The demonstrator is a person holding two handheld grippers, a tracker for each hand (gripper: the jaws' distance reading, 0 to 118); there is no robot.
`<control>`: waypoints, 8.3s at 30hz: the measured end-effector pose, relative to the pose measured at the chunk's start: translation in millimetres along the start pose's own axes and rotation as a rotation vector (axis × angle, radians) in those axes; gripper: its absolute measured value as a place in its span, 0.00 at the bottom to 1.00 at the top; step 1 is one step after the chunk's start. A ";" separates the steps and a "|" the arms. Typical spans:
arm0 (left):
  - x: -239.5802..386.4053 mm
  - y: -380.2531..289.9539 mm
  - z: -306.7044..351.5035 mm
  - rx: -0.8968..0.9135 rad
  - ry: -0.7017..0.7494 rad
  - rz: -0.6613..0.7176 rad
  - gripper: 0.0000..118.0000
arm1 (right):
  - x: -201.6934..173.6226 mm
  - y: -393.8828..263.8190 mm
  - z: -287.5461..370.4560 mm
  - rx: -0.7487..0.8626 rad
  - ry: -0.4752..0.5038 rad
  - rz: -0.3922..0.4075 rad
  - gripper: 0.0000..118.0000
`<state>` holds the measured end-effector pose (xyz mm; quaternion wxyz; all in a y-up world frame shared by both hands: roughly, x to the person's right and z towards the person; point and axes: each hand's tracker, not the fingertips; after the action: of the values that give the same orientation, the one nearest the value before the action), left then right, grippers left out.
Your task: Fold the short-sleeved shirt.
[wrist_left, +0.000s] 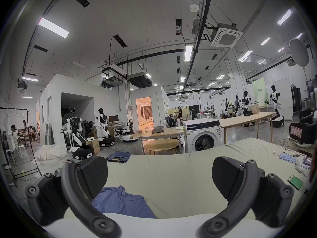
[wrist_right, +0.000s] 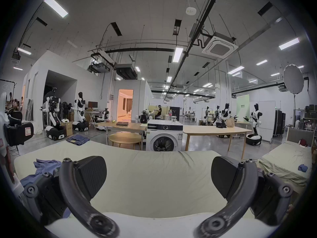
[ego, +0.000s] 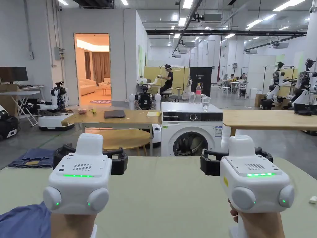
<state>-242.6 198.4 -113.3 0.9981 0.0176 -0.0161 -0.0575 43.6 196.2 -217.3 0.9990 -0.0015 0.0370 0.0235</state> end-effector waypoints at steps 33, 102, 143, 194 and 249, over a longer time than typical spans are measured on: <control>1.0 -2.1 0.6 -0.012 -0.009 0.013 1.00 | -1.9 -6.2 -0.1 -0.030 0.000 0.016 1.00; -202.1 -264.5 -112.6 -0.982 0.007 0.101 0.00 | -173.4 -153.8 -33.0 -0.282 0.355 0.033 0.01; 131.3 -106.7 -138.2 -0.522 -0.616 -0.012 0.89 | 101.9 -146.9 -8.6 -0.353 -0.064 -0.084 0.01; -106.8 -168.9 -155.7 -1.012 -0.186 0.064 0.01 | 83.2 -256.1 -68.9 -0.694 0.125 -0.213 1.00; -184.4 69.4 -225.0 -0.248 0.060 0.026 0.01 | 36.8 83.5 -214.2 -0.040 -0.090 0.132 0.02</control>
<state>-410.1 296.1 -341.0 0.9933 -0.1046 0.0208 -0.0455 60.5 280.3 -433.8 0.9957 -0.0179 -0.0086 0.0900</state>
